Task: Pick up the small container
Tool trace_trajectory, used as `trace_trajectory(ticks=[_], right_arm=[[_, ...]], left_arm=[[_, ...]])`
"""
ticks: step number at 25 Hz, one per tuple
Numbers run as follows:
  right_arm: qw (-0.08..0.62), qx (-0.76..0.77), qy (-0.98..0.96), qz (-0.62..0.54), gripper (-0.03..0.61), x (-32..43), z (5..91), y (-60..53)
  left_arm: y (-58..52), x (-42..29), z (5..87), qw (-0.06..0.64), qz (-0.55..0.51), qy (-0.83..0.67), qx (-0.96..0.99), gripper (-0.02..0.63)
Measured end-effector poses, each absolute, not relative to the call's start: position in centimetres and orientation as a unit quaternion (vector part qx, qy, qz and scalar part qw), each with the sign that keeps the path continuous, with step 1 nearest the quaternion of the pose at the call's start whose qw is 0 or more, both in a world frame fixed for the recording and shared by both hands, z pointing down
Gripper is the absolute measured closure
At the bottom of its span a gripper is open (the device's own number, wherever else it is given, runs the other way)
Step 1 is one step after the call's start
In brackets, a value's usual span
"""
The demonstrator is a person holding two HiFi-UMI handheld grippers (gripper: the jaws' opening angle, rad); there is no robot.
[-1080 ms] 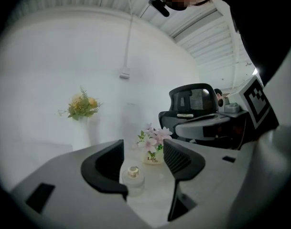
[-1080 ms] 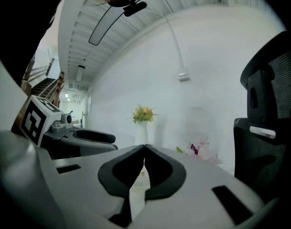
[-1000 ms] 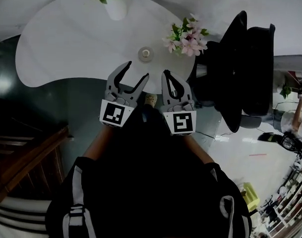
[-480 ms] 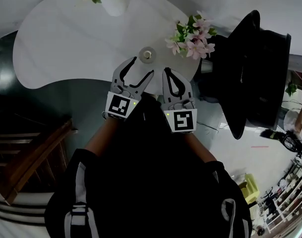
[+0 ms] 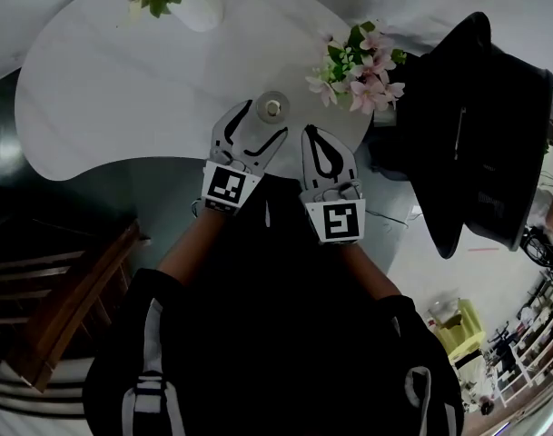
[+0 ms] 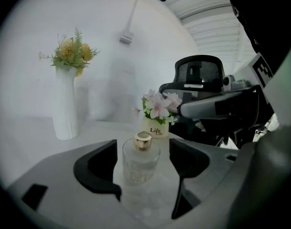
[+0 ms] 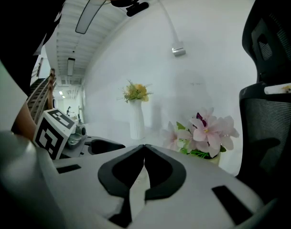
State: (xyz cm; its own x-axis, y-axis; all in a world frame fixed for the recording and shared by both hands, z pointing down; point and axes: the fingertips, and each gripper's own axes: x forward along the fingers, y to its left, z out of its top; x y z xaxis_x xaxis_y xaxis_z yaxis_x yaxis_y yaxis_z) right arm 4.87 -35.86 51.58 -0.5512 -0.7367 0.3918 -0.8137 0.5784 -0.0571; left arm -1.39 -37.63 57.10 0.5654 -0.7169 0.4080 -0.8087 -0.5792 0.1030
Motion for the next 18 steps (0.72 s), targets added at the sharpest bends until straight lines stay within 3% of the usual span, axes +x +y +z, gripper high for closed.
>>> trace_trajectory(ticks=[4,8,18], right_arm=[[0.170,0.448,-0.868,0.127,0.555,4.7,52.2,-35.9],[0.179,0.454,-0.863,0.135,0.555,4.9,52.8,-36.1],[0.182,0.470,-0.853,0.137,0.555,5.6,53.0,-35.9]], left_arm=[[-38.1,-1.3,58.9,0.150,0.175,-0.424,0.876,0.268],[-39.2,-0.6,60.1,0.117,0.204,-0.395,0.888,0.248],[-40.2,0.6,62.2,0.099,0.221,-0.375,0.895,0.248]])
